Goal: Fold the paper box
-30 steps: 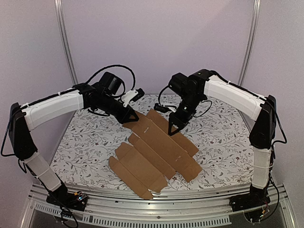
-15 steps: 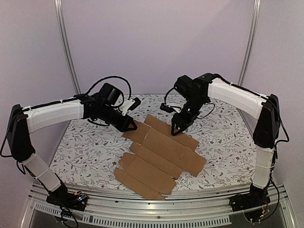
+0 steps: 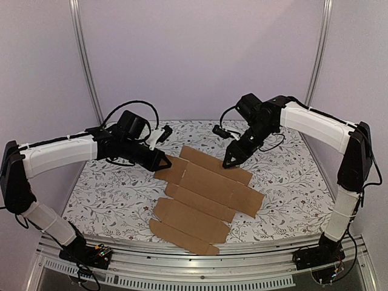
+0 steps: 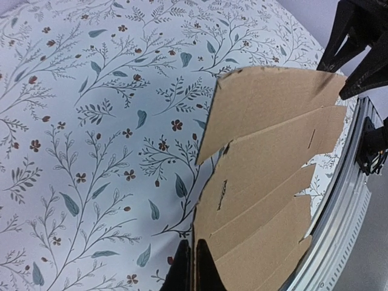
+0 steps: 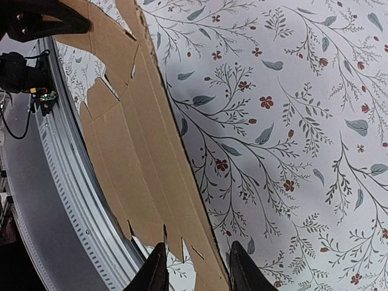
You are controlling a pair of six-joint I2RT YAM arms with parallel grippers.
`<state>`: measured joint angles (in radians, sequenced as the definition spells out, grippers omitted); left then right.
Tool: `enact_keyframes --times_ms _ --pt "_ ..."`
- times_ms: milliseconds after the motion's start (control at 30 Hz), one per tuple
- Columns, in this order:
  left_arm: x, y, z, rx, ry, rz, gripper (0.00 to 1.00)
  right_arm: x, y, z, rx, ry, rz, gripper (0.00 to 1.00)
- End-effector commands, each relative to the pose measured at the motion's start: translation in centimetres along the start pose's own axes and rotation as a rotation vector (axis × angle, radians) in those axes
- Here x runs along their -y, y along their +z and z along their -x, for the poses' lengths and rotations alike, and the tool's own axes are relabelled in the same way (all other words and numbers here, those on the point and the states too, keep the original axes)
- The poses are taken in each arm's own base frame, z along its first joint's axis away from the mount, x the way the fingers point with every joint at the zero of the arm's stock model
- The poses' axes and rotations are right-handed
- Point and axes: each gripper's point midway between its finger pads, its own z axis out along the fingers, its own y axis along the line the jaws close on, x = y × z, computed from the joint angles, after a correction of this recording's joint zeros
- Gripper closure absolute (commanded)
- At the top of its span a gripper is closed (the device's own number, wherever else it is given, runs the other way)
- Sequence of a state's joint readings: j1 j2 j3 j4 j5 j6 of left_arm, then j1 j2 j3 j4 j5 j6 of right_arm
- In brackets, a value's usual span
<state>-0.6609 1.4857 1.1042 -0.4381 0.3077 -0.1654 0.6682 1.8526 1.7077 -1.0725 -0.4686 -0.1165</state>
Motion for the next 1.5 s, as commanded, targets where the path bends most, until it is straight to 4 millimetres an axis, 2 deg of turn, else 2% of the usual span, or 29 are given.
enact_keyframes --times_ms 0,167,300,467,600,833,1100,1300,1467 --pt "0.3 -0.5 0.5 0.038 -0.012 -0.012 1.00 -0.5 -0.2 1.4 0.057 -0.050 0.021 0.68" --pt "0.3 -0.8 0.5 0.047 -0.013 -0.006 1.00 0.6 0.3 1.2 0.044 -0.054 -0.020 0.68" --pt "0.3 -0.9 0.3 0.047 -0.019 -0.006 1.00 2.0 0.8 1.4 0.043 -0.054 -0.081 0.64" --pt "0.1 -1.1 -0.1 0.043 -0.019 0.006 1.00 2.5 0.7 1.8 0.057 -0.065 -0.097 0.62" --pt "0.0 -1.3 -0.2 0.048 -0.021 0.013 1.00 3.4 0.9 1.4 0.043 -0.064 -0.118 0.62" --pt "-0.1 -1.4 -0.1 0.054 -0.022 0.023 1.00 2.6 1.2 0.7 0.035 -0.069 -0.064 0.63" --pt "-0.4 -1.4 0.0 0.060 -0.034 0.038 1.00 1.7 1.7 -0.3 0.019 -0.058 -0.004 0.76" --pt "-0.6 -1.3 0.1 0.069 -0.040 0.050 1.00 1.5 1.4 -0.2 0.028 -0.064 -0.006 1.00" --pt "-1.7 -0.9 -0.2 0.059 -0.060 0.096 1.00 1.3 0.8 0.3 0.057 -0.112 -0.048 1.00"
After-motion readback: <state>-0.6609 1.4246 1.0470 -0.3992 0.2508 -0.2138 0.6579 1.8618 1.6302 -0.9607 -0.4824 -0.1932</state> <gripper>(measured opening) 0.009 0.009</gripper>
